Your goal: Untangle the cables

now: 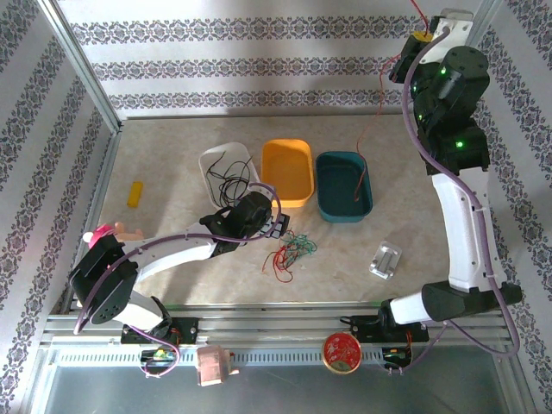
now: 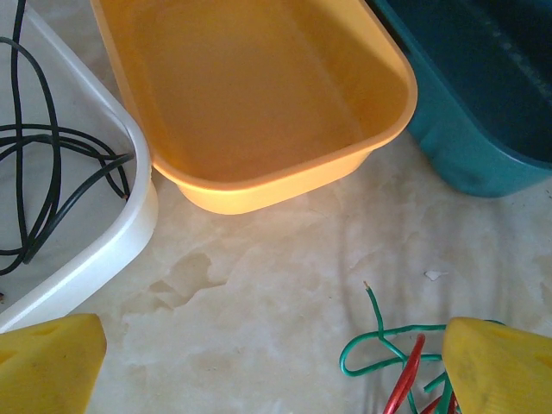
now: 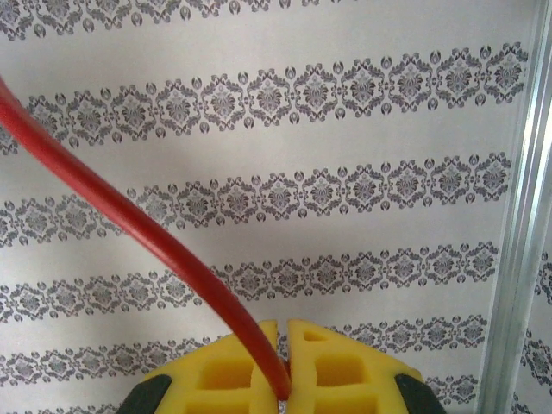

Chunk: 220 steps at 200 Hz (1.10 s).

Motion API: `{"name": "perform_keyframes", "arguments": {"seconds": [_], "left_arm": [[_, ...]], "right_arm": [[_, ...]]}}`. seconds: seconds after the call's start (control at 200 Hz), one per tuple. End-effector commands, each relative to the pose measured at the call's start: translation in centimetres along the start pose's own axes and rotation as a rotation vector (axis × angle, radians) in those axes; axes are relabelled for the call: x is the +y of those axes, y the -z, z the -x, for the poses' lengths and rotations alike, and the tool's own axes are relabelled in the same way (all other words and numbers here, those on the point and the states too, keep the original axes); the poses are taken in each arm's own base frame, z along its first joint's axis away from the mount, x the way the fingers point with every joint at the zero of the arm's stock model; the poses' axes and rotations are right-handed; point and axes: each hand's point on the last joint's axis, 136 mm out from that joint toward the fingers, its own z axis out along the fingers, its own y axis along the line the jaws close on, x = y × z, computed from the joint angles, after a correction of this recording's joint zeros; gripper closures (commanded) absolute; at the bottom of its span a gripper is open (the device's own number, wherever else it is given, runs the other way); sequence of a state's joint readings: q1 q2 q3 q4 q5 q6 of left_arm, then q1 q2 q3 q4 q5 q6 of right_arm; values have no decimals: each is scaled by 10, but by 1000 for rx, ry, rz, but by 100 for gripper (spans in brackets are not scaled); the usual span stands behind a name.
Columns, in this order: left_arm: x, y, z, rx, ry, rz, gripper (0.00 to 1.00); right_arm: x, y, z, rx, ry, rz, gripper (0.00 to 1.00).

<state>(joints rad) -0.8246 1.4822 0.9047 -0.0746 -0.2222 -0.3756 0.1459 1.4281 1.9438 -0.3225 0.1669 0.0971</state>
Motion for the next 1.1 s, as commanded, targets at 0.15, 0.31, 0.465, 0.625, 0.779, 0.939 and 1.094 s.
{"name": "perform_keyframes", "arguments": {"seconds": [0.15,0.31,0.465,0.625,0.779,0.939,1.094], "left_arm": [[5,-5,-5,14,22,24,0],[7,-5,-6,23,16,39,0],[7,-7,-7,36,8,39,0],[7,-5,-6,40,3,45,0],[9,-3,-6,40,2,47,0],[9,-1,-6,42,0,48,0],[9,0,-5,42,-10,49,1]], "right_arm": [[-12,1,-81,193,-32,-41,100],[-25,36,-204,422,-91,-159,100],[-30,64,-305,618,-74,-248,100],[-31,72,-368,748,-133,-265,100],[-38,72,-411,862,-173,-301,100],[-51,72,-437,940,-153,-373,100],[-49,72,-458,1017,-127,-386,100]]}}
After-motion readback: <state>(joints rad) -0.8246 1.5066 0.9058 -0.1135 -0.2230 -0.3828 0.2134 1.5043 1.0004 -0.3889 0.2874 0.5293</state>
